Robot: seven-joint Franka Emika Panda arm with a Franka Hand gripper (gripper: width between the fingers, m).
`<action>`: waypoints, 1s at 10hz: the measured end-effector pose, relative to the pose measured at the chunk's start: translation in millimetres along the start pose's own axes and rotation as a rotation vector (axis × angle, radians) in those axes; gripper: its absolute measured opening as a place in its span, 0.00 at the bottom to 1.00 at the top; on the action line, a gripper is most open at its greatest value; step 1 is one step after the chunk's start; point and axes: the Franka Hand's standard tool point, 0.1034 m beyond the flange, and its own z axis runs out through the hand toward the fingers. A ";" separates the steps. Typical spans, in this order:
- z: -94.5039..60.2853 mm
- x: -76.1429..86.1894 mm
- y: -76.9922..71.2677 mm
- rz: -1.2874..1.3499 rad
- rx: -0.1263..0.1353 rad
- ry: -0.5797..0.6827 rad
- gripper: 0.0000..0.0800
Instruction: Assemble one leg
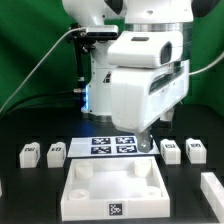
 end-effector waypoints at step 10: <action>87.3 -90.6 -89.0 -0.321 -0.001 0.034 0.81</action>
Offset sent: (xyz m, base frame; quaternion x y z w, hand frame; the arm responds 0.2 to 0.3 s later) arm -0.0719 -0.0270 -0.0209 -0.0132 0.0282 -0.0344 0.9989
